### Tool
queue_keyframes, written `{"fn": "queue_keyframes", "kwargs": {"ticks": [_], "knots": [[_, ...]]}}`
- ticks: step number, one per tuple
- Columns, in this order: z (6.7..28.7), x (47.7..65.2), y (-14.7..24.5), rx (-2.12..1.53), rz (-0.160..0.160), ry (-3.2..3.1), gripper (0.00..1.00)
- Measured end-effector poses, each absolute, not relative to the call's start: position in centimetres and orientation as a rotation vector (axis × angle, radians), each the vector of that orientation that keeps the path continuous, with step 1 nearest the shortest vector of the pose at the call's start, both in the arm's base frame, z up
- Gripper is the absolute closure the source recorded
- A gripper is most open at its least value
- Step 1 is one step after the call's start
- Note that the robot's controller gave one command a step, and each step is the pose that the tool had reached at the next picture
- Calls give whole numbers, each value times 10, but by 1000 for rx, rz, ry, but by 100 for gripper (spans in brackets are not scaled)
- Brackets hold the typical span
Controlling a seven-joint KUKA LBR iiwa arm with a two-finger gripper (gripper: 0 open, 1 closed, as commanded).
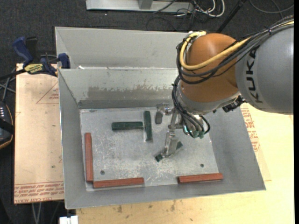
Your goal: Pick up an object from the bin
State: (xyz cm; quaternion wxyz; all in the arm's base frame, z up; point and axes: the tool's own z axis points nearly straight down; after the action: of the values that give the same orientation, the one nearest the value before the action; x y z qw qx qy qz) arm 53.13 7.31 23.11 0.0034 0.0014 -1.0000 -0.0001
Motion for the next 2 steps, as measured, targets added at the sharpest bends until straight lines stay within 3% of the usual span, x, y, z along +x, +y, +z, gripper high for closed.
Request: {"fn": "queue_keyframes", "kwargs": {"ticks": [1, 2], "knots": [[235, 533, 73, 1, -2, -3142, 0], [191, 535, 68, 65, -3, -3150, 0]]}}
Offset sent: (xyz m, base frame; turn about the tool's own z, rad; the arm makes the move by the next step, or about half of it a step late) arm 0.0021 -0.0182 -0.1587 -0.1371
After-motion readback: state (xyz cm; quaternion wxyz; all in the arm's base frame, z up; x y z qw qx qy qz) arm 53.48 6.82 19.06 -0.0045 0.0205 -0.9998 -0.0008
